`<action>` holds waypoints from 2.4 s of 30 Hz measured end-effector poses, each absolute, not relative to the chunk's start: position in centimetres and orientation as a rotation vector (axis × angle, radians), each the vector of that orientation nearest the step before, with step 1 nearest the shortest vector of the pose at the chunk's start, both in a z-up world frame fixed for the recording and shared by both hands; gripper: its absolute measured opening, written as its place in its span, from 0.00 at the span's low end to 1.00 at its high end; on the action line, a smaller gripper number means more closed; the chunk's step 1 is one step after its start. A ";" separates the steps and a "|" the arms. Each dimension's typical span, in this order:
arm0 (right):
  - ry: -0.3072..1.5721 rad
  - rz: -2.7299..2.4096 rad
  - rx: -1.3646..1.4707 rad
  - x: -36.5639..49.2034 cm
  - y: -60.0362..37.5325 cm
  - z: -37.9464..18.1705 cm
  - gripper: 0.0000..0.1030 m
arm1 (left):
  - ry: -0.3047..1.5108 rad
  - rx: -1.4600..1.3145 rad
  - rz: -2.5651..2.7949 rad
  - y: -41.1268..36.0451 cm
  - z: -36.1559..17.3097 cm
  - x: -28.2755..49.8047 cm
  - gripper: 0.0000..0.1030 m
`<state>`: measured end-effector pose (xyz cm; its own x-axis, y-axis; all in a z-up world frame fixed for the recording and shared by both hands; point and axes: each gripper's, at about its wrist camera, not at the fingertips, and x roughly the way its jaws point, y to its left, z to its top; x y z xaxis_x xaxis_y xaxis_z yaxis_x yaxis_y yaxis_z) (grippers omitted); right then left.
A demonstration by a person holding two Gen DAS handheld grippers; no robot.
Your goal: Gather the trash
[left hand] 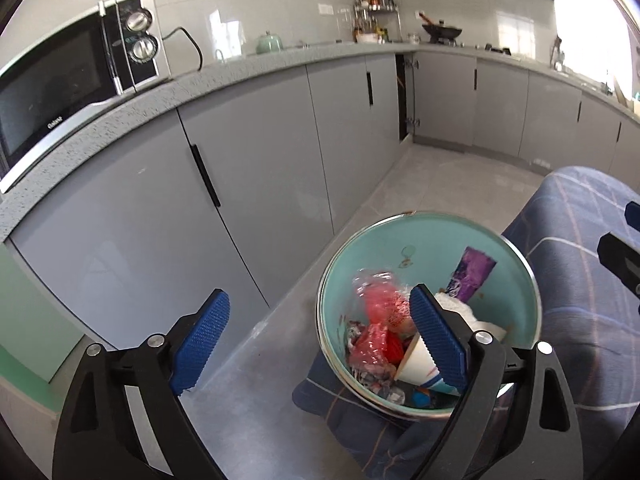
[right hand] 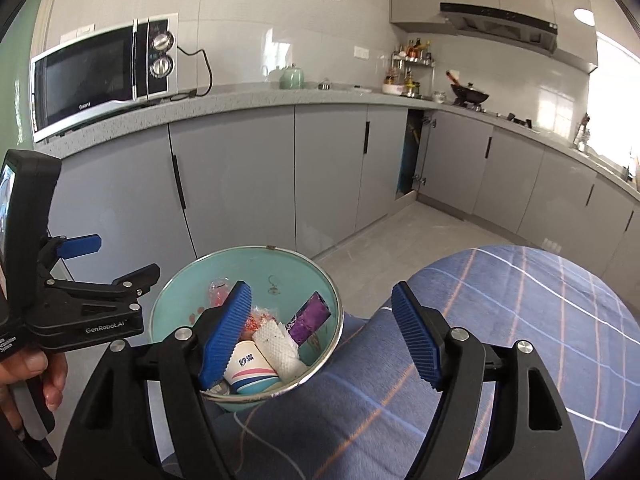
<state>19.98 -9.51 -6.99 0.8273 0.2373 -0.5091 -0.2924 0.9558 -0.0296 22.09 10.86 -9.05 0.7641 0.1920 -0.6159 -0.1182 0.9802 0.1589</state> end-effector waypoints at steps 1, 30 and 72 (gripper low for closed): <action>0.521 0.281 -0.107 19.7 -9.5 -6.8 0.70 | 0.674 0.114 0.166 10.7 -8.7 21.9 0.88; 0.443 0.232 -0.109 15.4 -10.8 -3.7 0.73 | 0.556 0.109 0.132 9.3 -4.2 18.7 0.89; 0.443 0.219 -0.108 15.5 -11.2 -3.9 0.74 | 0.575 0.140 0.214 9.5 -4.9 19.3 0.95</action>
<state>15.51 -11.23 -3.90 0.8804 0.1866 -0.4360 -0.2333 0.9708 -0.0557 19.28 9.51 -4.91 0.8177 0.2391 -0.5236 -0.1609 0.9683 0.1909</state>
